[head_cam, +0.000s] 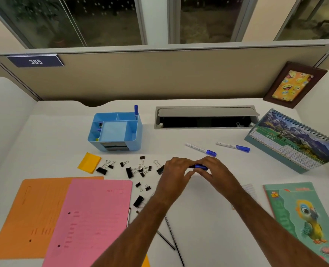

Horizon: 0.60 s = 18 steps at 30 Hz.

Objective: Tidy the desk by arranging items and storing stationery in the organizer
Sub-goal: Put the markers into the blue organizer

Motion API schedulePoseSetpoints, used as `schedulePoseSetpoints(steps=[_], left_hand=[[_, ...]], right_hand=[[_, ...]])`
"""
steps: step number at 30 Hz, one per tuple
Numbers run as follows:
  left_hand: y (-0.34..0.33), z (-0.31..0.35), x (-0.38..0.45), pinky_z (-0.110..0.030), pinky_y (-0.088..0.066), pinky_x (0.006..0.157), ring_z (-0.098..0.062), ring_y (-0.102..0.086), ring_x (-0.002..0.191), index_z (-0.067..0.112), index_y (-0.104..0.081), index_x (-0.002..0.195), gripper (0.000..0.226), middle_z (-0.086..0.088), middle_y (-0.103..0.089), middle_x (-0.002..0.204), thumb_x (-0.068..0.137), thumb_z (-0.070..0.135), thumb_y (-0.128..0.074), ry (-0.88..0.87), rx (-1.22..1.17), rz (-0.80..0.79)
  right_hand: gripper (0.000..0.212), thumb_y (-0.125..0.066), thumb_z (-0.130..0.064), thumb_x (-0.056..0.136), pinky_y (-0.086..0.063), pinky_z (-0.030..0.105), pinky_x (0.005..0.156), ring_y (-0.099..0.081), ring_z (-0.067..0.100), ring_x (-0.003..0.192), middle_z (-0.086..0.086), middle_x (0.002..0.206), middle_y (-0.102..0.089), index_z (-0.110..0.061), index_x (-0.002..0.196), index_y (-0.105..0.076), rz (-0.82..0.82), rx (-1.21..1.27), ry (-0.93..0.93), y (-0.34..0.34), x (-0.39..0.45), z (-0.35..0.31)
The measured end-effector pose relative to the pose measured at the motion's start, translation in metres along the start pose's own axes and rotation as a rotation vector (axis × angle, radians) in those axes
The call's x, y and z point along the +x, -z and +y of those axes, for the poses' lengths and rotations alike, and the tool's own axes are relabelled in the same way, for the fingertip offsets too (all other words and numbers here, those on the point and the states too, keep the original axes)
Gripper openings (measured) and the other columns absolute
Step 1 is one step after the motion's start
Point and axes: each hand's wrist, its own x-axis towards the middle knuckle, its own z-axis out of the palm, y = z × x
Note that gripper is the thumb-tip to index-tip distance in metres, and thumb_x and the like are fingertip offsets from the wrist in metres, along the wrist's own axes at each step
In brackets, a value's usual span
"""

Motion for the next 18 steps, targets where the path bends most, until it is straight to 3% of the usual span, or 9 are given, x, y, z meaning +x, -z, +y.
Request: schedulePoseSetpoints(steps=[3, 6, 9, 13, 15, 18], left_hand=[[0.005, -0.002, 0.004, -0.034, -0.048, 0.094, -0.017, -0.064, 0.104, 0.022, -0.074, 0.117, 0.026, 0.005, -0.076, 0.11, 0.091, 0.023, -0.077, -0.036, 0.068, -0.009], [0.01, -0.004, 0.009, -0.035, -0.049, 0.084, -0.018, -0.065, 0.091, 0.021, -0.074, 0.111, 0.019, 0.003, -0.075, 0.1, 0.093, 0.024, -0.074, -0.083, 0.085, 0.003], [0.01, -0.007, 0.012, -0.036, -0.049, 0.083, -0.02, -0.068, 0.087, 0.018, -0.075, 0.113, 0.02, 0.0, -0.075, 0.1, 0.093, 0.021, -0.075, -0.098, 0.101, 0.015], [0.017, -0.017, 0.019, -0.036, -0.05, 0.087, -0.025, -0.07, 0.095, 0.011, -0.072, 0.122, 0.028, -0.007, -0.075, 0.11, 0.094, 0.017, -0.074, -0.024, 0.091, 0.014], [0.025, -0.025, 0.024, -0.028, -0.047, 0.092, -0.022, -0.067, 0.103, 0.012, -0.067, 0.129, 0.031, -0.008, -0.072, 0.119, 0.1, 0.019, -0.067, 0.049, 0.027, 0.011], [0.044, -0.036, 0.033, -0.006, -0.041, 0.088, -0.006, -0.063, 0.102, 0.016, -0.063, 0.133, 0.031, 0.0, -0.069, 0.123, 0.102, 0.023, -0.062, 0.159, -0.082, 0.086]], right_hand=[[0.033, -0.068, -0.033, 0.093, -0.047, 0.018, 0.091, -0.062, 0.008, 0.095, 0.002, 0.113, -0.07, -0.016, 0.121, -0.064, 0.001, 0.098, -0.084, -0.003, 0.002, -0.003], [0.022, -0.069, -0.032, 0.093, -0.046, 0.007, 0.073, -0.06, 0.0, 0.077, -0.008, 0.095, -0.066, -0.019, 0.109, -0.062, 0.031, 0.174, -0.083, -0.002, 0.003, -0.011], [0.019, -0.067, -0.031, 0.095, -0.045, 0.007, 0.071, -0.059, -0.01, 0.082, -0.016, 0.093, -0.062, -0.02, 0.11, -0.062, 0.069, 0.227, -0.067, 0.002, 0.002, -0.015], [0.028, -0.051, -0.04, 0.1, -0.052, 0.017, 0.084, -0.065, 0.006, 0.1, -0.011, 0.108, -0.067, -0.026, 0.119, -0.065, 0.173, 0.277, -0.026, 0.007, 0.005, -0.009], [0.032, -0.049, -0.041, 0.101, -0.053, 0.02, 0.085, -0.064, 0.008, 0.101, -0.008, 0.11, -0.067, -0.022, 0.119, -0.068, 0.217, 0.247, -0.026, 0.008, 0.01, 0.0], [0.018, -0.059, -0.032, 0.1, -0.053, 0.02, 0.077, -0.06, 0.004, 0.095, -0.009, 0.103, -0.065, -0.024, 0.113, -0.07, 0.272, 0.183, -0.082, 0.008, 0.018, 0.017]])
